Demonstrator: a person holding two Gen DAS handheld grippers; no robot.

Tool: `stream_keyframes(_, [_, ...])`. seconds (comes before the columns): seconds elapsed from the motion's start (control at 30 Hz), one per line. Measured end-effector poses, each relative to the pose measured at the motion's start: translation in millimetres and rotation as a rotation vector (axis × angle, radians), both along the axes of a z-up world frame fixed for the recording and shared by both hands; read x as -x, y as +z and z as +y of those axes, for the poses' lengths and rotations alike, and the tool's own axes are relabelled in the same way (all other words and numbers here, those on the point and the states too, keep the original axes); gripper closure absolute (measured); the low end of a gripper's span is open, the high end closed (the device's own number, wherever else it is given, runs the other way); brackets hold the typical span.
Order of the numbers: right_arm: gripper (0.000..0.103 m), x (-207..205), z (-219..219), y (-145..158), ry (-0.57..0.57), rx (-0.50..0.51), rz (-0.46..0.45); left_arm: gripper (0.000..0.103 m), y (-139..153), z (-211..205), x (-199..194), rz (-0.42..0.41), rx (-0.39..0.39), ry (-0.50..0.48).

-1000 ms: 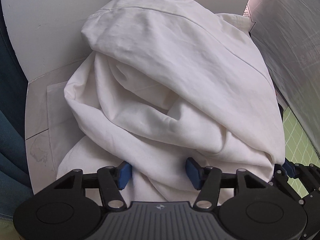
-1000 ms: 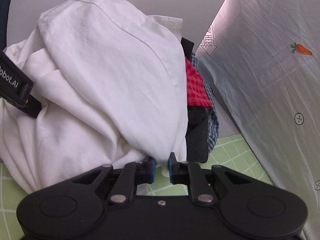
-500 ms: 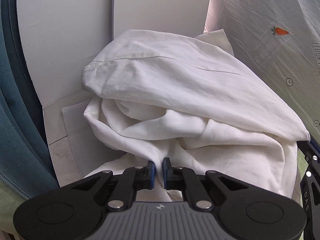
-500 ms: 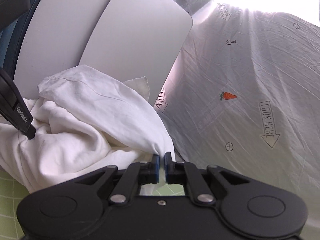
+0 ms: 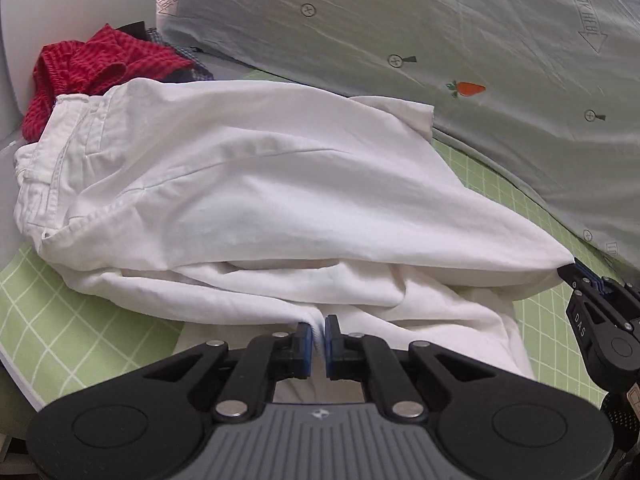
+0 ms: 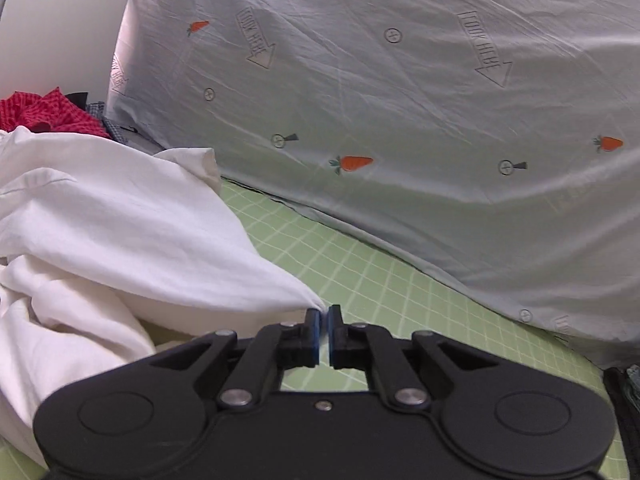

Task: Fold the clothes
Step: 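Pull the white trousers out of the heap and lay them on the mat with both grippers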

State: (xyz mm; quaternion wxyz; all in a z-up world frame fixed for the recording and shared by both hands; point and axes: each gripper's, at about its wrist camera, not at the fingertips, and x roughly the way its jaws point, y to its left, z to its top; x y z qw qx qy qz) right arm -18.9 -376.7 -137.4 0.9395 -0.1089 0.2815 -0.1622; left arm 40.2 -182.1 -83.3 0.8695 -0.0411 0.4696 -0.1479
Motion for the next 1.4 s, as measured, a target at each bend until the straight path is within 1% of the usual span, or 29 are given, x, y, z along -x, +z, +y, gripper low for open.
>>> stream_keyframes(0.03, [0.100,9,-12,-2,-0.028,0.001,0.004,0.097,-1,-16,8,-0.004,-0.002,-0.032])
stream_keyframes(0.13, [0.100,25,-26,-7,-0.058,-0.026,0.033,0.095,-7,-56,28,-0.002,0.000,-0.121])
stream_keyframes(0.17, [0.100,31,-31,-9,-0.068,-0.035,0.042,0.092,-8,-63,33,-0.003,-0.005,-0.135])
stream_keyframes(0.27, [0.098,47,-45,-15,-0.098,-0.063,0.071,0.092,-7,-71,43,-0.005,-0.024,-0.123])
stream_keyframes(0.3, [0.096,52,-49,-17,-0.107,-0.072,0.080,0.091,-6,-71,46,-0.003,-0.023,-0.112])
stream_keyframes(0.33, [0.092,57,-54,-19,-0.117,-0.081,0.090,0.090,-6,-67,47,0.004,-0.012,-0.095])
stream_keyframes(0.37, [0.087,63,-59,-21,-0.127,-0.090,0.099,0.086,-5,-60,46,0.009,0.001,-0.077])
stream_keyframes(0.4, [0.077,68,-63,-23,-0.137,-0.099,0.109,0.083,-3,-51,46,0.011,0.012,-0.059])
stream_keyframes(0.43, [0.066,73,-68,-25,-0.147,-0.108,0.118,0.083,-2,-44,47,0.011,0.017,-0.041])
stream_keyframes(0.5, [0.060,74,-65,-27,-0.152,-0.129,0.130,0.082,2,-29,43,0.009,0.006,-0.008])
stream_keyframes(0.57, [0.057,70,-59,-30,-0.160,-0.147,0.141,0.080,10,-6,29,0.002,0.002,0.045])
stream_keyframes(0.63, [0.051,64,-53,-32,-0.190,-0.153,0.156,0.077,14,16,14,-0.008,-0.014,0.100])
stream_keyframes(0.7, [0.049,58,-50,-34,-0.226,-0.153,0.164,0.070,16,40,-5,-0.011,-0.030,0.150])
stream_keyframes(0.8, [0.040,48,-51,-37,-0.306,-0.208,0.159,0.061,12,73,-29,0.000,-0.050,0.199])
stream_keyframes(0.83, [0.038,45,-52,-39,-0.334,-0.234,0.156,0.058,9,80,-35,0.003,-0.054,0.202])
stream_keyframes(0.9, [0.037,39,-54,-40,-0.387,-0.287,0.144,0.047,2,90,-45,0.007,-0.061,0.194])
stream_keyframes(0.93, [0.037,37,-55,-41,-0.408,-0.310,0.138,0.045,-1,95,-50,0.010,-0.064,0.190])
stream_keyframes(1.0, [0.037,35,-57,-42,-0.455,-0.361,0.124,0.038,-10,100,-62,0.021,-0.053,0.163])
stream_keyframes(1.1, [0.033,32,-66,-46,-0.545,-0.415,0.103,0.037,-24,99,-84,0.056,-0.021,0.109])
stream_keyframes(1.13, [0.033,32,-68,-45,-0.561,-0.425,0.099,0.037,-28,98,-91,0.068,-0.010,0.095])
stream_keyframes(1.17, [0.034,32,-70,-44,-0.566,-0.433,0.097,0.042,-31,97,-97,0.076,0.000,0.086])
stream_keyframes(1.2, [0.039,31,-72,-43,-0.572,-0.442,0.095,0.059,-34,96,-102,0.084,0.006,0.077])
stream_keyframes(1.23, [0.047,32,-74,-41,-0.570,-0.455,0.092,0.072,-35,95,-107,0.094,0.008,0.065])
stream_keyframes(1.27, [0.055,33,-75,-38,-0.563,-0.470,0.086,0.103,-36,93,-112,0.106,0.012,0.051])
stream_keyframes(1.3, [0.072,33,-76,-36,-0.563,-0.480,0.083,0.103,-36,90,-117,0.108,0.016,0.040])
stream_keyframes(1.33, [0.084,33,-76,-34,-0.567,-0.485,0.084,0.103,-34,88,-121,0.097,0.020,0.034])
stream_keyframes(1.37, [0.087,31,-76,-31,-0.566,-0.484,0.083,0.103,-30,85,-124,0.079,0.019,0.026])
stream_keyframes(1.4, [0.093,29,-77,-27,-0.560,-0.477,0.081,0.103,-24,82,-128,0.051,0.012,0.017])
